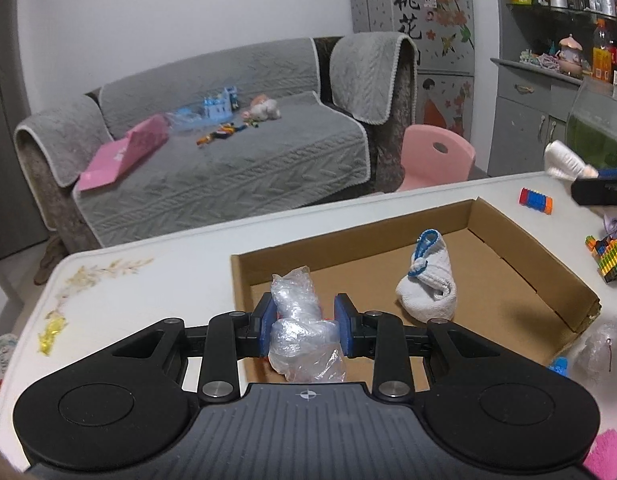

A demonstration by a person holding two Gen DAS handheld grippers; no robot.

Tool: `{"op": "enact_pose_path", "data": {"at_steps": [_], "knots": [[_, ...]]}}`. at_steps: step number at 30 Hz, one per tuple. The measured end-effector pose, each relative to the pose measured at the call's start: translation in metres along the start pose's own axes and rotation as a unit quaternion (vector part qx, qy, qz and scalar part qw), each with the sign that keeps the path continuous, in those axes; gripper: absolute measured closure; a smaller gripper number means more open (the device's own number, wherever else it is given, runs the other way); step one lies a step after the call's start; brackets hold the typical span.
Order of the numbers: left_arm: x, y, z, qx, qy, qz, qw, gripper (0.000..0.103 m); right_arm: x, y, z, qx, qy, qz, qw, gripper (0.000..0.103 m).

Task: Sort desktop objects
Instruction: 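Carry the clear bag and white sock into the box and open both grippers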

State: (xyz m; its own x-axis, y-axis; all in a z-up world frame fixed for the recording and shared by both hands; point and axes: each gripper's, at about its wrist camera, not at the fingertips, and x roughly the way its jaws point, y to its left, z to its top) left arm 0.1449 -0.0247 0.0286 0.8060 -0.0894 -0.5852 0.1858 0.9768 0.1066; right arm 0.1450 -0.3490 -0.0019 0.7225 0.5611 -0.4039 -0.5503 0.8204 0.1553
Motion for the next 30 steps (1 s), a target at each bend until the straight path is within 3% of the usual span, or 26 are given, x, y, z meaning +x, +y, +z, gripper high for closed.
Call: {"op": "enact_pose_path", "data": {"at_steps": [19,30], "knots": [[0.042,-0.016,-0.009,0.013,0.051,-0.012,0.9985,0.065,0.028,0.014,-0.006,-0.018,0.044,-0.016,0.999,0.078],[0.060,-0.024,-0.020,0.038,0.083,-0.013,0.9957,0.064,0.041,0.044,-0.022,-0.136,0.084,-0.044,0.986,0.078]]}}
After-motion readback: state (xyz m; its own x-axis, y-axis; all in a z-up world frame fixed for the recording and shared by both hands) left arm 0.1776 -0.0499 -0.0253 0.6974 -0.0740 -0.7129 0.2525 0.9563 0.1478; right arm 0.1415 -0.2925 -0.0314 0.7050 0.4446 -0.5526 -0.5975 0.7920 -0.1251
